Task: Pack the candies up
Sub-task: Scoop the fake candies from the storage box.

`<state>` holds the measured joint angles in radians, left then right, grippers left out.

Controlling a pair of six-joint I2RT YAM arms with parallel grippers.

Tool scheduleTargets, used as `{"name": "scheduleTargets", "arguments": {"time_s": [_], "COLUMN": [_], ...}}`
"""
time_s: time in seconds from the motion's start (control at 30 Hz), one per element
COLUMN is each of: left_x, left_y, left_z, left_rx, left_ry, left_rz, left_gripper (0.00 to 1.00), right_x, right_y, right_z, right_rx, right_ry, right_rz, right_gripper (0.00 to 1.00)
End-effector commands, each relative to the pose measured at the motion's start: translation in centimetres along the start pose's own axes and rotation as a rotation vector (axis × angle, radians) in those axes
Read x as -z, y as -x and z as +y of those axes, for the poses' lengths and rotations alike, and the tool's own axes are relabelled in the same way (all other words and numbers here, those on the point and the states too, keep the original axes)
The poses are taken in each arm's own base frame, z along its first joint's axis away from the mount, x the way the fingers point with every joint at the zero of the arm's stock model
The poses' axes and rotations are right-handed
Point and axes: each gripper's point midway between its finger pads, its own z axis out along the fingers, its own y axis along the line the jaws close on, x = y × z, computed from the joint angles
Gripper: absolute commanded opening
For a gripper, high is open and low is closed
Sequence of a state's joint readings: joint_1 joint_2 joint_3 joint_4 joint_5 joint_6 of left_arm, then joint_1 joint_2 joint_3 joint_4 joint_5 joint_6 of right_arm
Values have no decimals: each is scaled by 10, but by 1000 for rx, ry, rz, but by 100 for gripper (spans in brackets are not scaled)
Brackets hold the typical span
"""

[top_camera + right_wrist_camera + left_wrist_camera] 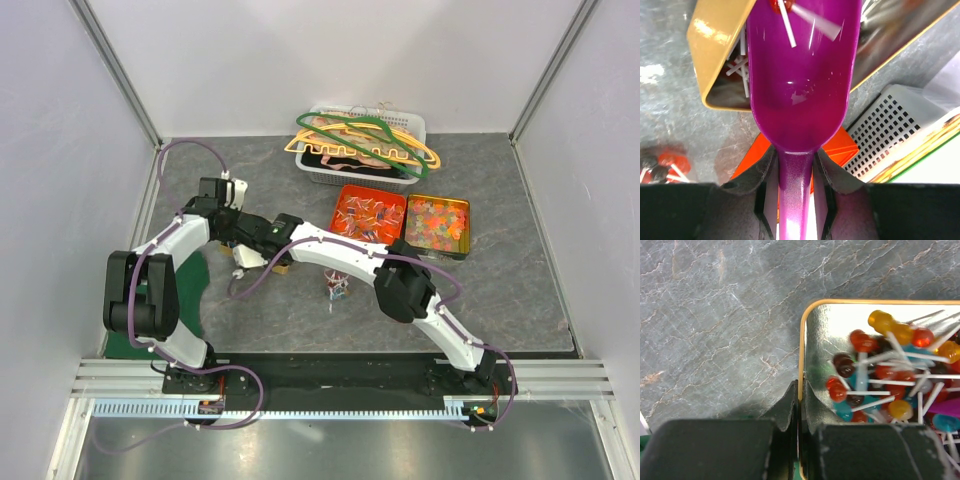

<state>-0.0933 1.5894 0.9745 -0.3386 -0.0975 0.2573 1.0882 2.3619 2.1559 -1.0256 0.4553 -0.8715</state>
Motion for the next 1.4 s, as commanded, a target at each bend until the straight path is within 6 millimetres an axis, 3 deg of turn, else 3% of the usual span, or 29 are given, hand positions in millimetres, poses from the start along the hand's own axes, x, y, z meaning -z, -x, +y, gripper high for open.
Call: {"name": "scheduleTargets", "arguments": {"time_s": [0.0, 0.13, 0.47, 1.37], "left_x": [15, 16, 18, 21], "left_y": [36, 35, 36, 36], "left_z": [13, 13, 18, 24], "left_rx": [50, 52, 64, 90], "left_ry": [37, 37, 50, 60], "left_rz": [-141, -140, -145, -152], "left_gripper": [2, 2, 2, 2], "right_x": [3, -1, -10, -6], "right_y": [6, 24, 53, 113], "right_z": [16, 15, 34, 20], "right_rx": [36, 6, -102, -242], "right_ry": [98, 74, 94, -19], "right_rz": [-12, -55, -97, -246], "right_gripper": [0, 0, 0, 0]}}
